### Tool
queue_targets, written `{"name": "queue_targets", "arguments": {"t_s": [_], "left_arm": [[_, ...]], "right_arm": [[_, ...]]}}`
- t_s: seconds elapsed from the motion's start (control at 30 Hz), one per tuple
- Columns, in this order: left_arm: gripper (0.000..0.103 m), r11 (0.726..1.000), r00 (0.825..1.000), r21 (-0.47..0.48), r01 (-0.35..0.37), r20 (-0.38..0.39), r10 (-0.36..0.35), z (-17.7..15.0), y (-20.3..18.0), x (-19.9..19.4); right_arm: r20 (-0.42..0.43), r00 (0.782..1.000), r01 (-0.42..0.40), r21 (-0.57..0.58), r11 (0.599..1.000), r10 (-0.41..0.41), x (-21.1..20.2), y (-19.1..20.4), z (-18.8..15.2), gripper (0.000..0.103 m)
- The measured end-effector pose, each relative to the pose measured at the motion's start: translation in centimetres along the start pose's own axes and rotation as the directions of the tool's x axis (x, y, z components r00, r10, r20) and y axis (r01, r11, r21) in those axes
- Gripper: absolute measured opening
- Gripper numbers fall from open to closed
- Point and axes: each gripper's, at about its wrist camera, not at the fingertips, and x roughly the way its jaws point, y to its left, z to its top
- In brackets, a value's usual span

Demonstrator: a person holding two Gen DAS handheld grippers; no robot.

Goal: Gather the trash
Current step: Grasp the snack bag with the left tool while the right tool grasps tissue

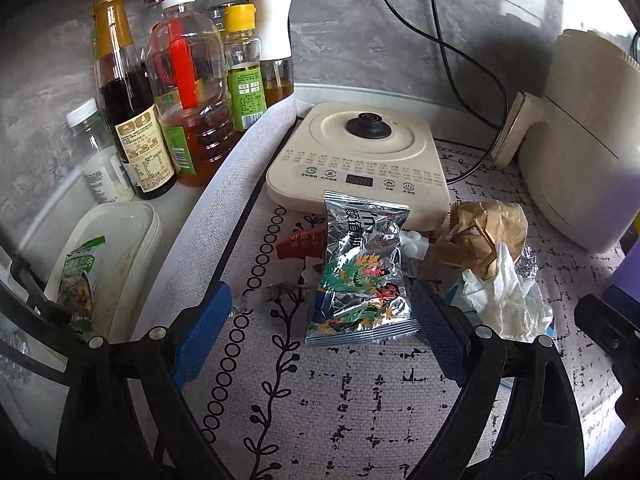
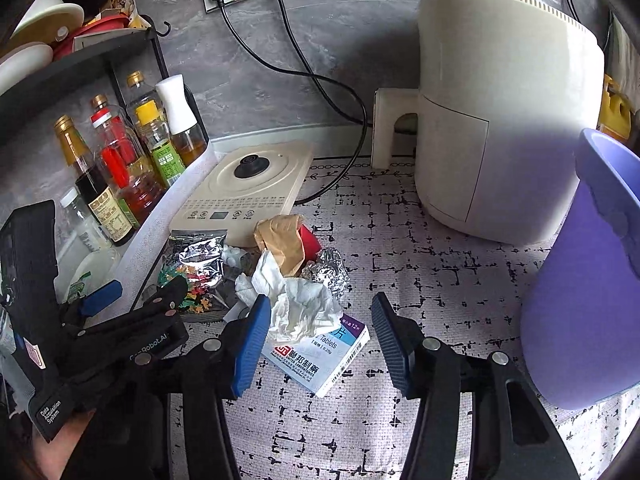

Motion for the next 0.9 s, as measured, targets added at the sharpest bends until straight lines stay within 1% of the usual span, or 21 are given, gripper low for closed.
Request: {"name": "queue_targets", "arguments": {"t_s": [0.23, 0.33, 0.5, 0.57, 0.6, 0.67, 0.7, 0.73, 0.77, 0.8, 0.83, 0.9], "left_arm": [[0.090, 1.000, 1.000, -0.026, -0.014, -0.024, 0.014, 0.2, -0.5, 1.9], [0.090, 1.000, 0.999, -0.009, -0.027, -0.042, 0.026, 0.1, -1.2, 2.8], [0.090, 1.000, 0.997, -0.013, -0.020, -0.079, 0.019, -0.6, -1.3, 3.9], [0.089, 1.000, 0.997, -0.018, -0.014, -0.074, 0.013, -0.5, -1.3, 3.8], [0.086, 1.000, 0.997, -0.018, -0.009, -0.072, 0.008, -0.5, -1.2, 3.7], [0.068, 1.000, 0.995, -0.017, 0.003, -0.095, -0.005, -0.6, -1.1, 4.0], [0.067, 1.000, 0.996, -0.012, 0.001, -0.089, -0.003, -0.6, -1.1, 3.9], [0.065, 1.000, 0.996, -0.015, 0.014, -0.090, -0.015, -0.7, -1.0, 3.9], [0.059, 0.999, 0.996, -0.020, 0.026, -0.087, -0.027, -0.7, -0.9, 3.7], [0.054, 0.999, 0.996, -0.024, 0.040, -0.084, -0.042, -0.8, -0.8, 3.5], [0.041, 0.998, 0.995, -0.024, 0.055, -0.084, -0.057, -0.8, -0.7, 3.3], [0.036, 0.997, 0.994, -0.018, 0.071, -0.085, -0.072, -0.8, -0.7, 2.9]], "right_arm": [[-0.022, 1.000, -0.016, 0.000, 1.000, 0.016, 1.8, -1.0, 0.1, 0.051], [-0.031, 0.999, -0.027, -0.001, 1.000, 0.027, 2.5, -1.0, 0.2, 0.051], [-0.045, 0.997, -0.054, 0.012, 0.998, 0.055, 3.6, -0.9, 0.2, 0.051], [-0.050, 0.997, -0.056, 0.010, 0.998, 0.056, 4.0, -0.8, 0.1, 0.051], [-0.056, 0.997, -0.061, 0.010, 0.998, 0.061, 4.2, -0.7, 0.0, 0.050], [-0.065, 0.996, -0.063, 0.004, 0.998, 0.063, 4.6, -0.5, -0.2, 0.048], [-0.073, 0.995, -0.065, -0.001, 0.998, 0.065, 4.8, -0.3, -0.3, 0.044], [-0.084, 0.994, -0.070, -0.004, 0.998, 0.069, 5.1, -0.2, -0.4, 0.037], [-0.098, 0.992, -0.075, -0.005, 0.997, 0.074, 5.3, -0.1, -0.5, 0.033], [-0.112, 0.990, -0.081, -0.004, 0.997, 0.080, 5.5, -0.1, -0.6, 0.026], [-0.117, 0.990, -0.084, -0.002, 0.996, 0.083, 5.5, 0.0, -0.8, 0.019], [-0.121, 0.989, -0.085, -0.004, 0.996, 0.084, 5.4, 0.2, -1.0, 0.014]]}}
